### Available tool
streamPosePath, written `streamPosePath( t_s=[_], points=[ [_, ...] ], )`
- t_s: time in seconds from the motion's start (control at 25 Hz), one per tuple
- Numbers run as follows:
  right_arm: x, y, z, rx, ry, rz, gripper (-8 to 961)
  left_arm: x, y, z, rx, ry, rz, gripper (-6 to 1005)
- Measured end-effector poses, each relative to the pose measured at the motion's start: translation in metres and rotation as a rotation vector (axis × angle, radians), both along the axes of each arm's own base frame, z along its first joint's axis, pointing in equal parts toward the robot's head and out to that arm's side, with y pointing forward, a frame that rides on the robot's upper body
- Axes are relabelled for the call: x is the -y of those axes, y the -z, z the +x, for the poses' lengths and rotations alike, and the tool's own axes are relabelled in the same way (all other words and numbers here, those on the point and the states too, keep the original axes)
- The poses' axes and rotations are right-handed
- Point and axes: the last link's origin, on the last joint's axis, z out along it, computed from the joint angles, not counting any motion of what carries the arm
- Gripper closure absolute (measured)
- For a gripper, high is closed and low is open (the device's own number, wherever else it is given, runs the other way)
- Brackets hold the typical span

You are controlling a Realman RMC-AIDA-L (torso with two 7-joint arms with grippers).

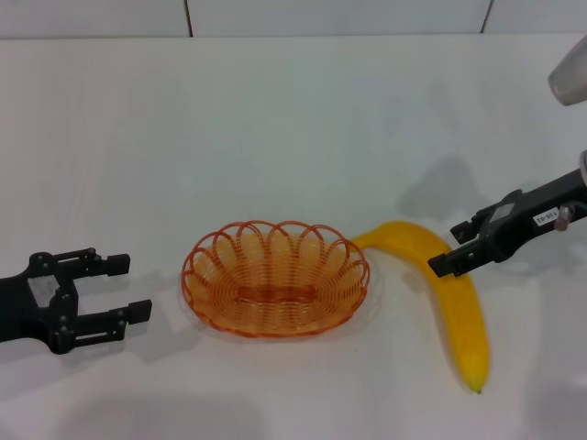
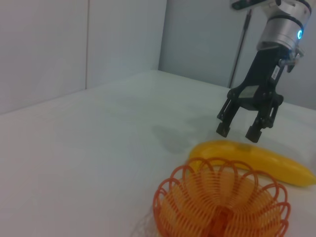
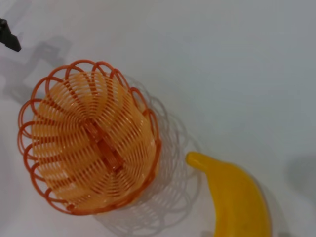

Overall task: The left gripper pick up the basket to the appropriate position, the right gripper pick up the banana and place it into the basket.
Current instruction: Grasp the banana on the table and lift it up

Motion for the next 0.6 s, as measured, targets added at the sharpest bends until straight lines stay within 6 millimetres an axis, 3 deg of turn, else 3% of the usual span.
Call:
streamPosePath(
  t_s=[0.6],
  points=[
    [-0.002, 0.013, 0.01, 0.001, 0.036, 0.002, 163, 0.0, 0.0, 0.0, 0.003, 0.0, 0.002, 270]
  ],
)
